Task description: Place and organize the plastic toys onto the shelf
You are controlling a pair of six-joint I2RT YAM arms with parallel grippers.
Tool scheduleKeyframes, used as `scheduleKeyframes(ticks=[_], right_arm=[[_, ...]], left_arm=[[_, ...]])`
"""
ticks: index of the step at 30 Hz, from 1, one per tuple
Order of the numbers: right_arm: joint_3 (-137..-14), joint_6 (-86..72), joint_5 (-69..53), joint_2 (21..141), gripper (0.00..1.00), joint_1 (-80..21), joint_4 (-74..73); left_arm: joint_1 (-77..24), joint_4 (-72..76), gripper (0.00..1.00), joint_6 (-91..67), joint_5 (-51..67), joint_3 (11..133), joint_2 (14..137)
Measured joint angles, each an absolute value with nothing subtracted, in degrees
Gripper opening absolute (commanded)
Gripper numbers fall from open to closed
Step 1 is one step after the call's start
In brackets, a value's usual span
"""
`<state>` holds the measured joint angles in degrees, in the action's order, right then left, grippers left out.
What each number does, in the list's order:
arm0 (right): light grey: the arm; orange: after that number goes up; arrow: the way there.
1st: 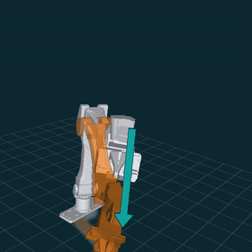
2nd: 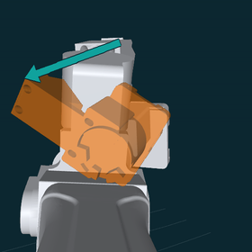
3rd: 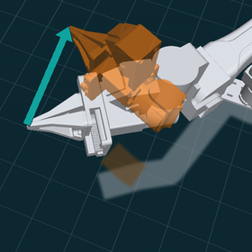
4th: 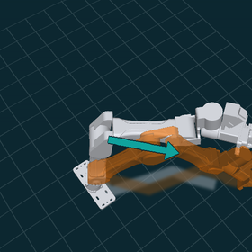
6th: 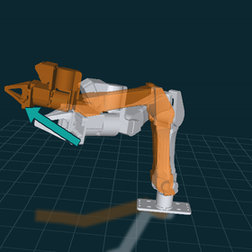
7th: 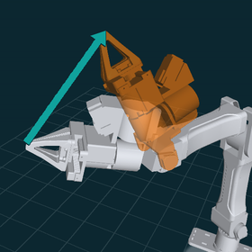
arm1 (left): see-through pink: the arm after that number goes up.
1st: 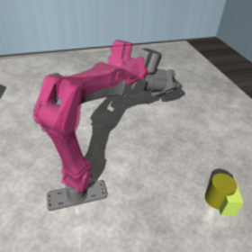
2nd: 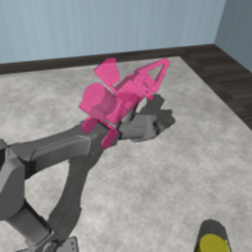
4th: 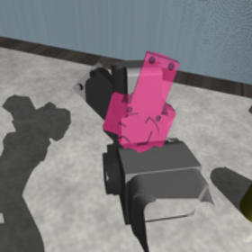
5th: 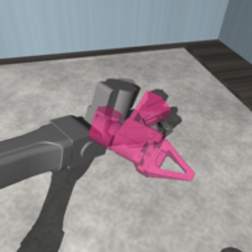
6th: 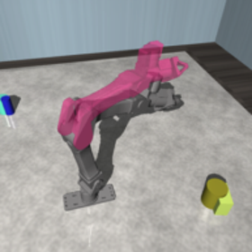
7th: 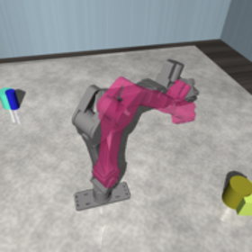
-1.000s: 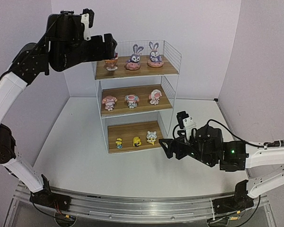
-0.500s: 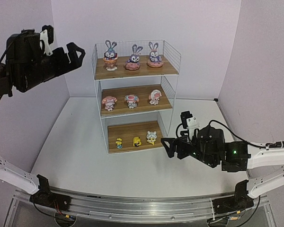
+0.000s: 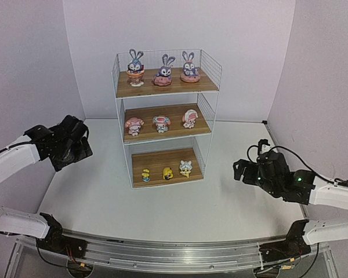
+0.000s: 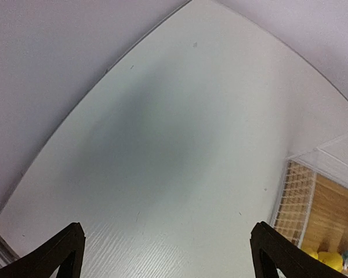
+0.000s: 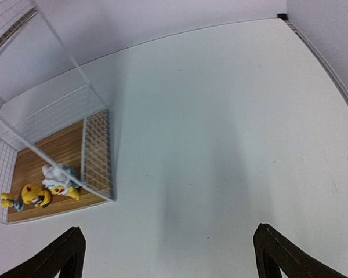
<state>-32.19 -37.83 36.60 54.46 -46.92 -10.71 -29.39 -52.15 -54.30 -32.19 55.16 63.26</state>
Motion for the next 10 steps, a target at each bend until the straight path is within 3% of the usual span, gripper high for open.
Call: scheduleKeyframes(ticks=[4,10], right_arm=[[-29.47,-39.24,37.84,51.68,0.98,-41.16,-13.42],[-29.45,-38.91,39.25,52.16,0.98,-41.06,-15.14]], left_arm=[[-9.94,-41.91,1.0,-49.16,-18.22,44.61,63.84],[-5.39,-35.47,1.0,-46.29,-9.14,40.36,63.99]])
